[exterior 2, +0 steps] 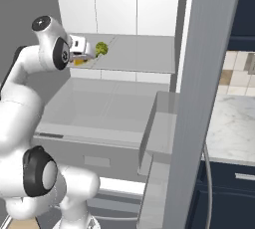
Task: Take the cheese, fish, and broccoli from the fridge and place them on the plate on the dining counter to create an appetizer plate.
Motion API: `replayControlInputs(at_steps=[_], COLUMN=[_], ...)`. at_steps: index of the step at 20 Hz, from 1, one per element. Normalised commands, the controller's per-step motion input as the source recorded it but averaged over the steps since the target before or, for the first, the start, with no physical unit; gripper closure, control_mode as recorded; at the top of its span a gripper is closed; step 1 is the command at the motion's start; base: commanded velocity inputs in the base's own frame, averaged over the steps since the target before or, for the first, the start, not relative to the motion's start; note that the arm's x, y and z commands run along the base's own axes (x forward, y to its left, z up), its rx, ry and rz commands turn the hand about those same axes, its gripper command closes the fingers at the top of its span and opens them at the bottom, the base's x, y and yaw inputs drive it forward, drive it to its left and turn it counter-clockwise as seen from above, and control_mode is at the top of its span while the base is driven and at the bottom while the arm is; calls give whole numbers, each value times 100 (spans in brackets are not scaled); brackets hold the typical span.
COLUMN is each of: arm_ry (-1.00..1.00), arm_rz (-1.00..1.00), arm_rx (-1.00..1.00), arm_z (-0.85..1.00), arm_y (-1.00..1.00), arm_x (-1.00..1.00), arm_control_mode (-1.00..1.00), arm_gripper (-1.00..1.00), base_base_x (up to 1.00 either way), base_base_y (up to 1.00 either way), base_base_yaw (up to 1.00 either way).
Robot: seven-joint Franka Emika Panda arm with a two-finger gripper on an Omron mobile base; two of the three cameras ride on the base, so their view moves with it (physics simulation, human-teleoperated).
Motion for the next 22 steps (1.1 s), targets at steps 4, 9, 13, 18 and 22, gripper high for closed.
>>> replayControlInputs(at_steps=[4,9,13,18,22], arm_ry=[-27,-26,-5,-1,0], arm_rz=[0,0,0,0,0], arm_rx=[0,0,1,0,0], arm_z=[19,39,53,46,0], arm_y=[-45,-36,-23,-5,0], arm_x=[-100,-100,-85,-83,0], arm_control_mode=[-100,-100,-100,-100,100], arm_gripper=[100,100,100,100,100], base_base_x=[0,0,0,0,-97], base_base_y=[0,0,0,0,0], base_base_yaw=[0,0,0,0,0])
